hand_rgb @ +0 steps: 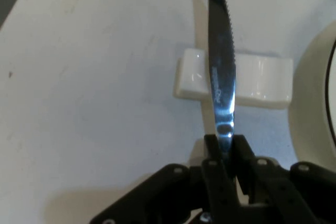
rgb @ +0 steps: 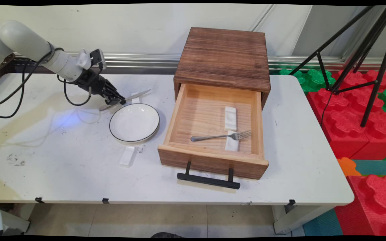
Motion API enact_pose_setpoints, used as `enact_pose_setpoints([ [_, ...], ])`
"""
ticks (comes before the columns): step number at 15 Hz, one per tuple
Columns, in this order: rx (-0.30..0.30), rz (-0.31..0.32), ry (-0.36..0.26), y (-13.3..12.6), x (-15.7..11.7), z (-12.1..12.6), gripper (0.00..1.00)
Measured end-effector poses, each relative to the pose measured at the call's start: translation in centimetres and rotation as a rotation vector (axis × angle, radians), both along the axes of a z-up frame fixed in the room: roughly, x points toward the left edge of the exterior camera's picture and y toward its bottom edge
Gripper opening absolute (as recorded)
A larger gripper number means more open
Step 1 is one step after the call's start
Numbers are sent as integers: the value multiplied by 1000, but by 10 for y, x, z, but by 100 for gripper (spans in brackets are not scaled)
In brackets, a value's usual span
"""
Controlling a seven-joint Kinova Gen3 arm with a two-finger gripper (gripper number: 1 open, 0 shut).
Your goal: Place the picked object into the drawer
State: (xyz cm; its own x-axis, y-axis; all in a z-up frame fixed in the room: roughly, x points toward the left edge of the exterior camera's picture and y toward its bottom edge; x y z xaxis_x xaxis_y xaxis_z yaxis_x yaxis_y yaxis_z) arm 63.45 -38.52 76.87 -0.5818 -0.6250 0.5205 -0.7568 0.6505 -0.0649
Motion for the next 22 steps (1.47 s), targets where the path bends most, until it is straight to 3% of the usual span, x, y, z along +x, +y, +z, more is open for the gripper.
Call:
enact_pose_setpoints([
  [6,0,-9,5,5,3,11,0],
  [14,-35,-30,9,22,1,52,0],
  [22,-111,-136,51,47,-25,123,0],
])
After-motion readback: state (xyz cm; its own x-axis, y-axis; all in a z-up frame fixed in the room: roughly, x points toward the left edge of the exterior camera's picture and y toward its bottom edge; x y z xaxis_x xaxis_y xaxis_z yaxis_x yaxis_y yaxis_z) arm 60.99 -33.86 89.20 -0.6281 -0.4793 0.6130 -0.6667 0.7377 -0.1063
